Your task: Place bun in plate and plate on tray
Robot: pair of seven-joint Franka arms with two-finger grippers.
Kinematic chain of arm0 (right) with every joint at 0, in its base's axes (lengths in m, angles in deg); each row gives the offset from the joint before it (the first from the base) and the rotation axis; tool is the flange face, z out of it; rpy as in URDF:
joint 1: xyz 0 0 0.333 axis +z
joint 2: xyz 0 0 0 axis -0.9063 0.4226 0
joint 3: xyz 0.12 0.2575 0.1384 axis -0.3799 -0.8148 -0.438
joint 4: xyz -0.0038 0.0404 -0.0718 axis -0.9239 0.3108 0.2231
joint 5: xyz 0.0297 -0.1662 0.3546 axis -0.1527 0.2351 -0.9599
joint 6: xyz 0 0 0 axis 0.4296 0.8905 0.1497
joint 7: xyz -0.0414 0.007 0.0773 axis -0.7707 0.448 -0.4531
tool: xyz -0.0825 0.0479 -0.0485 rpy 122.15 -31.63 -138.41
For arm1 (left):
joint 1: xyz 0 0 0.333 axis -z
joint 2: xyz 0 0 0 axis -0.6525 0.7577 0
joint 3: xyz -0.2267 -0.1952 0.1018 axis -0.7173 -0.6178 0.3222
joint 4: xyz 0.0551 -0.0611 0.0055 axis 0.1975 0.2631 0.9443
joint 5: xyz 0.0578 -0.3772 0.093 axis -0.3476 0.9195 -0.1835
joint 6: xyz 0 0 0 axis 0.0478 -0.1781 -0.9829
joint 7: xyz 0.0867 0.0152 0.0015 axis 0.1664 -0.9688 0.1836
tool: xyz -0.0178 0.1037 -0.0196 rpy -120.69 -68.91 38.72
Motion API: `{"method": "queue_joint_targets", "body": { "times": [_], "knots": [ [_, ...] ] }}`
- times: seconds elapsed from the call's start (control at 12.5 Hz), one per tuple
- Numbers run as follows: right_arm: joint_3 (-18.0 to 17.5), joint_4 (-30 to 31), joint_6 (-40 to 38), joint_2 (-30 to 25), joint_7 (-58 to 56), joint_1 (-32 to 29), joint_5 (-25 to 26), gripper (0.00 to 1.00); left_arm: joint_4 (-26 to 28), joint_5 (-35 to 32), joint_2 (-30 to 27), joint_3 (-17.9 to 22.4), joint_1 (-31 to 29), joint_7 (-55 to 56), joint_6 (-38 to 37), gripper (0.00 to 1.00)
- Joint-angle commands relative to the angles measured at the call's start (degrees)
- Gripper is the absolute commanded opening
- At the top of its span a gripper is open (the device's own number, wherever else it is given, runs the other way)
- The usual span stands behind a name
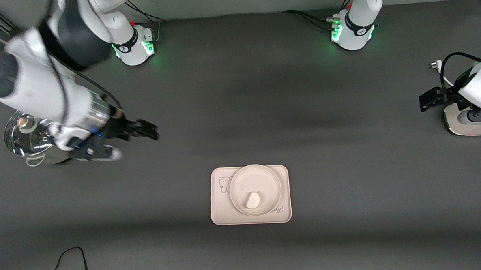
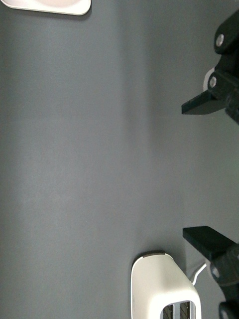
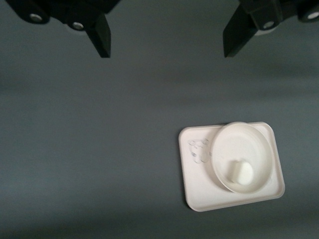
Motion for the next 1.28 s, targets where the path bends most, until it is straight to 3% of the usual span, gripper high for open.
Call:
{"method": "queue_joint_targets", "body": {
  "times": [0.0,0.24,0.56,0.72,1.2],
  "knots": [
    [-1.31,4.44,-4.36,-6.88,-10.45,-5.53,5.76,1.00,-0.58,0.72,-0.20,0.40,0.11,-0.21,-0.29,1.00],
    [-0.09,4.44,-6.40,-8.30,-16.28,-7.74,11.93,1.00,-0.58,0.55,-0.11,0.40,0.11,-0.48,-0.38,1.00],
    [7.39,4.00,-6.31,-8.47,-20.51,-7.75,13.09,1.00,-0.58,0.63,-0.02,0.40,0.11,-0.39,-0.38,1.00],
    [6.53,4.00,-6.48,-8.47,-19.81,-10.62,13.09,1.00,-0.58,0.54,-0.02,0.40,0.03,-0.47,-0.38,1.00],
    [5.99,3.83,-6.84,-8.65,-19.19,-10.56,13.00,1.00,-0.58,0.72,-0.02,0.40,0.11,-0.47,-0.38,1.00]
  ]
}}
